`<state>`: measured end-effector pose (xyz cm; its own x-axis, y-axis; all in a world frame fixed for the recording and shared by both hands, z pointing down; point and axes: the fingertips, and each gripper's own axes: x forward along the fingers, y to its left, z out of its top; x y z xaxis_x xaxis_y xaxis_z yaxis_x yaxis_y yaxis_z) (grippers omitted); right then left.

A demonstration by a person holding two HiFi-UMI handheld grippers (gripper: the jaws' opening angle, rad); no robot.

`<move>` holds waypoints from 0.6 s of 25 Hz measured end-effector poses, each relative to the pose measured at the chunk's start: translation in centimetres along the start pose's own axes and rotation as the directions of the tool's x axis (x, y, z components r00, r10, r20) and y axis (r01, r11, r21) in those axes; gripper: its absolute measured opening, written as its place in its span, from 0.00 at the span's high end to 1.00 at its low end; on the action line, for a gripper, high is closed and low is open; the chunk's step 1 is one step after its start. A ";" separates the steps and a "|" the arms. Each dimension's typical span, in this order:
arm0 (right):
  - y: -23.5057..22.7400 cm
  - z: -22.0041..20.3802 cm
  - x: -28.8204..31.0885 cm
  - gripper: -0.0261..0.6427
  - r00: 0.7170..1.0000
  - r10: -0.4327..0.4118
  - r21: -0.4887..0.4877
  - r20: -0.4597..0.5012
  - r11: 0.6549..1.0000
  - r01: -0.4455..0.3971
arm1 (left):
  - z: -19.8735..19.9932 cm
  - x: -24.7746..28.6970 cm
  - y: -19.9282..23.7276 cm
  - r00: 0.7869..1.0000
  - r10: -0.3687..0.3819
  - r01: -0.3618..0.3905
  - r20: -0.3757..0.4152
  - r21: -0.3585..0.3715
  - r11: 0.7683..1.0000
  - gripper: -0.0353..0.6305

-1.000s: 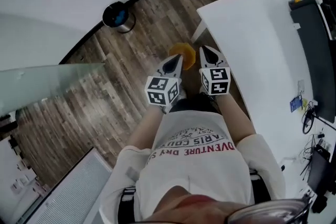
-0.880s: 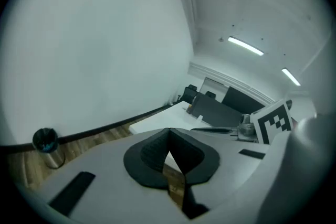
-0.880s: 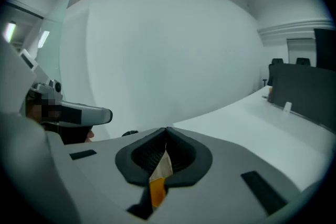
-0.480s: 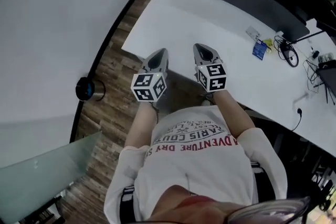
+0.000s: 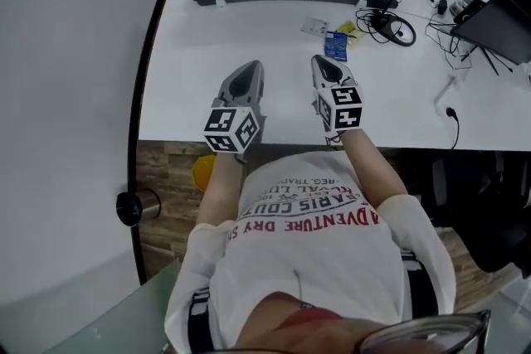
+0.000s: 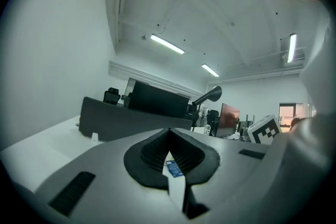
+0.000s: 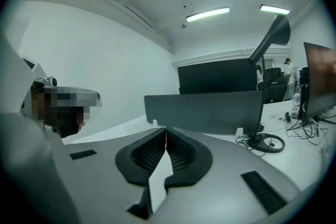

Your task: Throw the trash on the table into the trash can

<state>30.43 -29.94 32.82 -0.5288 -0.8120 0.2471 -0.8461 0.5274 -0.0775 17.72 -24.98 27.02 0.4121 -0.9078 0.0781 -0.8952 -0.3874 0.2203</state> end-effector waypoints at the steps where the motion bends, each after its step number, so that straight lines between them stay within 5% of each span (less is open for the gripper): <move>1: -1.5 -0.1 -0.5 0.92 1.000 -0.018 0.011 0.000 1.000 0.018 | -0.2 1.1 -1.0 1.000 -0.017 0.017 -0.003 0.005 1.000 0.91; 8: -7.6 -0.5 -1.9 0.92 0.998 -0.063 0.069 0.005 0.996 0.063 | -1.3 6.3 -5.1 0.997 -0.073 0.073 -0.028 0.014 0.997 0.91; 15: -9.6 -1.5 -1.8 0.92 0.998 -0.067 0.097 -0.012 0.993 0.068 | -2.0 8.2 -5.6 0.997 -0.054 0.054 -0.057 -0.017 0.998 0.91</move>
<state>39.59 -33.14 34.51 -0.4702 -0.8425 0.2628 -0.8825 0.4444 -0.1540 26.44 -29.90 28.41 0.4692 -0.8748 0.1209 -0.8689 -0.4327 0.2405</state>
